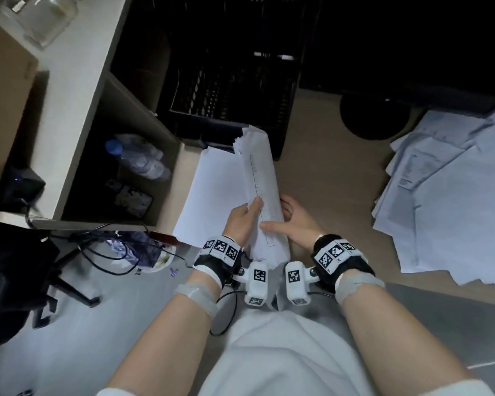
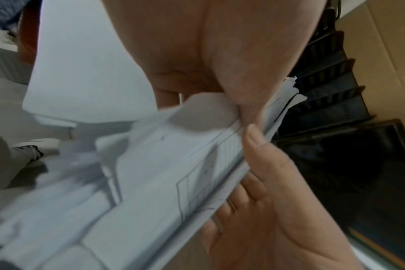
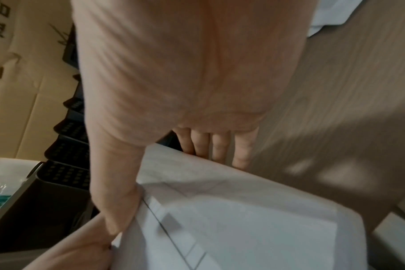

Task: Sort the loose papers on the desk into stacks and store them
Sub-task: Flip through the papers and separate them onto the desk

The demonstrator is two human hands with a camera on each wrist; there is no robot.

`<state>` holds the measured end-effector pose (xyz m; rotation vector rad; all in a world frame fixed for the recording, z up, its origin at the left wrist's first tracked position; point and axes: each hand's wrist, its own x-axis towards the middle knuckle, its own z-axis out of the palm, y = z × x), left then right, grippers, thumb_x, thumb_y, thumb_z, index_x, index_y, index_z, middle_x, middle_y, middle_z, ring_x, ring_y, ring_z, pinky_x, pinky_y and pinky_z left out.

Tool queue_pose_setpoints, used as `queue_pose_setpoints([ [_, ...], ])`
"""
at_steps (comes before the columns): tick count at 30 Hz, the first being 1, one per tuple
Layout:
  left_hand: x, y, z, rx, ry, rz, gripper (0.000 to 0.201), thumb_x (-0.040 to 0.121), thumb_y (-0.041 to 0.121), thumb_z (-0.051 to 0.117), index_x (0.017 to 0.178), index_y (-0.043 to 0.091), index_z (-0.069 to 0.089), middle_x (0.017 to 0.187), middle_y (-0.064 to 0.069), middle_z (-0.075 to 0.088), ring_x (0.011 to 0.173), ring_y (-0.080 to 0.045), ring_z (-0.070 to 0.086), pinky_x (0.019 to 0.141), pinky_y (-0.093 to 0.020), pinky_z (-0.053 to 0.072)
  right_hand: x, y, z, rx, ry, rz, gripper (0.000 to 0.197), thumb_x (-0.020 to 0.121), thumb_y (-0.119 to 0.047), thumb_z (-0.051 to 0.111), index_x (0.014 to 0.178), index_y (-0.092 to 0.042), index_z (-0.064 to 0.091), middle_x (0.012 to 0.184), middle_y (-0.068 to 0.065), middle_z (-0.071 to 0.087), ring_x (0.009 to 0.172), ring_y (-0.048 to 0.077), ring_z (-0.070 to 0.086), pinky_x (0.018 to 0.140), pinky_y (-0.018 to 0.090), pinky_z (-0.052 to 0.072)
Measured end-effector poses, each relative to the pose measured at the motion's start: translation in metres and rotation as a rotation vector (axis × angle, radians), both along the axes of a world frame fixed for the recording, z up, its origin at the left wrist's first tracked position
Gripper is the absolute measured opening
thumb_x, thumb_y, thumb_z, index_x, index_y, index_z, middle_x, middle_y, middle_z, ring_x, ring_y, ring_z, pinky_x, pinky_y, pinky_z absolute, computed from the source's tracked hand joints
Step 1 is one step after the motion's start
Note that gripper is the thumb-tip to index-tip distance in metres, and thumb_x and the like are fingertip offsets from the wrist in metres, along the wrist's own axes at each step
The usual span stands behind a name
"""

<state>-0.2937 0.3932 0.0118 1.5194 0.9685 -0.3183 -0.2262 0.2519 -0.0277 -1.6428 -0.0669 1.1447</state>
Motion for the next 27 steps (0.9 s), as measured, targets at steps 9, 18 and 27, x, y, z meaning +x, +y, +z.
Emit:
queue_pose_setpoints([
  [9, 0.008, -0.04, -0.036, 0.102, 0.127, 0.021, 0.048, 0.069, 0.048, 0.069, 0.098, 0.011, 0.074, 0.093, -0.007, 0.076, 0.089, -0.027, 0.073, 0.087, -0.049, 0.059, 0.0, -0.076, -0.027, -0.442, -0.021, -0.153, 0.037, 0.095, -0.049, 0.044, 0.113, -0.024, 0.064, 0.118, 0.002, 0.069, 0.108, 0.029, 0.063, 0.101, 0.045, 0.047],
  [18, 0.004, -0.013, -0.042, 0.111, 0.085, 0.126, 0.013, 0.094, 0.025, 0.068, 0.093, 0.013, 0.069, 0.093, -0.005, 0.074, 0.085, -0.018, 0.071, 0.075, -0.028, 0.056, 0.014, -0.088, -0.054, -0.76, -0.128, -0.201, 0.033, 0.103, -0.031, 0.039, 0.103, -0.009, 0.064, 0.107, 0.016, 0.068, 0.082, 0.031, 0.058, 0.074, 0.034, 0.046],
  [27, 0.015, 0.007, -0.029, 0.022, 0.0, 0.123, 0.016, 0.092, 0.026, 0.07, 0.094, 0.01, 0.072, 0.095, -0.012, 0.077, 0.09, -0.029, 0.074, 0.088, -0.046, 0.059, 0.029, -0.052, -0.027, -0.618, -0.307, -0.255, 0.09, 0.084, -0.047, 0.072, 0.154, -0.019, 0.023, 0.156, 0.007, 0.032, 0.142, 0.029, 0.032, 0.115, 0.045, 0.028],
])
